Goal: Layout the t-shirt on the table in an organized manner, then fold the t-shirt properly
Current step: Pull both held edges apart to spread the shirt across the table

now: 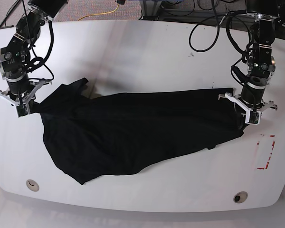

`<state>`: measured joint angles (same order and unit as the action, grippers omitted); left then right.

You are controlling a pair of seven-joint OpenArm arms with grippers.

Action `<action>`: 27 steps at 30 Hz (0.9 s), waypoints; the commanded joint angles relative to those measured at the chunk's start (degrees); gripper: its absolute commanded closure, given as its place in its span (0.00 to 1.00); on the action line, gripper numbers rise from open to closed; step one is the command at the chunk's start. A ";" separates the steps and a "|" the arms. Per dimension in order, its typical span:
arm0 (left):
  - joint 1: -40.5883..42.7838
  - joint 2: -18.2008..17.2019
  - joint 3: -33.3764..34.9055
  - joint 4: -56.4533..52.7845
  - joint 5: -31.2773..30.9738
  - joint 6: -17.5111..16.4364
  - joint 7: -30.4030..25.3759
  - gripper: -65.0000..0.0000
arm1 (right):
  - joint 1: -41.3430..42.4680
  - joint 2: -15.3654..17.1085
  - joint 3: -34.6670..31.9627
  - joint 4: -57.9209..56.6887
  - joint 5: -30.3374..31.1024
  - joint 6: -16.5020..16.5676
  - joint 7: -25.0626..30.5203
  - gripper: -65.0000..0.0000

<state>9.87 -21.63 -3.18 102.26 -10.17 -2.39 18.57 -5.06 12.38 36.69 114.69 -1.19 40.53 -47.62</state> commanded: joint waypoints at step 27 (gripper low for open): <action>2.22 -0.75 -2.75 -5.07 0.20 0.33 7.50 0.99 | -7.91 -0.12 0.02 -5.46 0.27 -0.53 1.59 0.76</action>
<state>12.71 -21.58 -5.52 96.97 -10.17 -2.42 27.42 -13.41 11.35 36.38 109.30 -1.23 40.49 -47.13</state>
